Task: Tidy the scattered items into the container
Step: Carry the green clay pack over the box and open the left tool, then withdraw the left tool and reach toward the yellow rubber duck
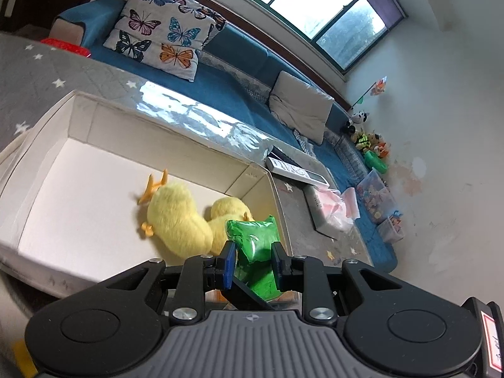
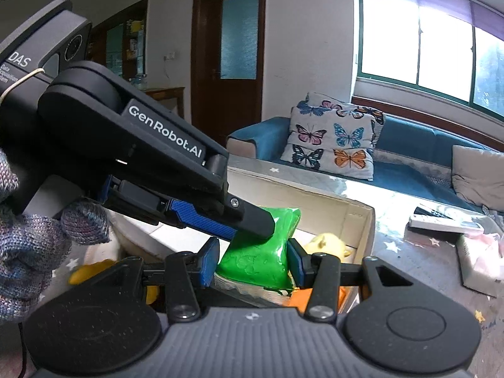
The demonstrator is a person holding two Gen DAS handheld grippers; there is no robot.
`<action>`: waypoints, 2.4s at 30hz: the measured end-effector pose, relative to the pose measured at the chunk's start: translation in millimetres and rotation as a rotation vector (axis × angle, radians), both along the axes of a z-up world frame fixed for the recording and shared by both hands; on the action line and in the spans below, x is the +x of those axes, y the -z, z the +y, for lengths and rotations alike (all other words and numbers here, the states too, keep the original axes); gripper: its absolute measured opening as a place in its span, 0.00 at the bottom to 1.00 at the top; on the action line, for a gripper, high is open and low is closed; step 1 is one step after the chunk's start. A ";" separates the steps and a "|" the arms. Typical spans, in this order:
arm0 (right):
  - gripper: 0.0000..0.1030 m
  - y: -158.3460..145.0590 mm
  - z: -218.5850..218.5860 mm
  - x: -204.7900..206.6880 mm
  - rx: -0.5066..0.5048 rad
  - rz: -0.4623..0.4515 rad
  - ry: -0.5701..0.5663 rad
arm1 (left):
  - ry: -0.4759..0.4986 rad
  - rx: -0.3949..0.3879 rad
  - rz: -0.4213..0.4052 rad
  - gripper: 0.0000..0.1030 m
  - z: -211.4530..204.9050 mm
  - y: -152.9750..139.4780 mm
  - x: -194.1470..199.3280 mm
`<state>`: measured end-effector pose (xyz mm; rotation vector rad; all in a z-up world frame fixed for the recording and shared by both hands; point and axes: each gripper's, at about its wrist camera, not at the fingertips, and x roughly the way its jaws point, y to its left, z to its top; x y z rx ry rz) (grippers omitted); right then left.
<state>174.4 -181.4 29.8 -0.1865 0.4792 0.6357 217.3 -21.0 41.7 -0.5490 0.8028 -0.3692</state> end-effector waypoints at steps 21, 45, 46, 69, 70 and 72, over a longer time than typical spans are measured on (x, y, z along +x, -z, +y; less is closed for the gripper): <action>0.45 33.1 -3.1 41.9 0.021 0.094 0.025 | 0.002 0.071 0.028 0.26 -3.4 24.0 24.6; 0.50 22.4 -4.4 20.5 0.016 0.054 0.038 | -0.024 0.086 0.005 0.26 7.2 14.2 4.9; 0.50 21.6 -4.2 18.7 0.016 0.051 0.037 | -0.025 0.086 0.004 0.26 7.5 14.0 4.0; 0.63 9.9 -4.3 -21.2 0.052 0.020 0.017 | -0.039 0.123 -0.034 0.26 24.4 3.1 -40.4; 0.66 9.4 -4.1 -24.4 0.055 0.019 0.014 | -0.043 0.122 -0.034 0.26 26.7 3.0 -43.4; 0.70 9.3 -3.4 -28.5 0.057 0.018 0.010 | -0.046 0.121 -0.037 0.26 31.5 2.5 -49.5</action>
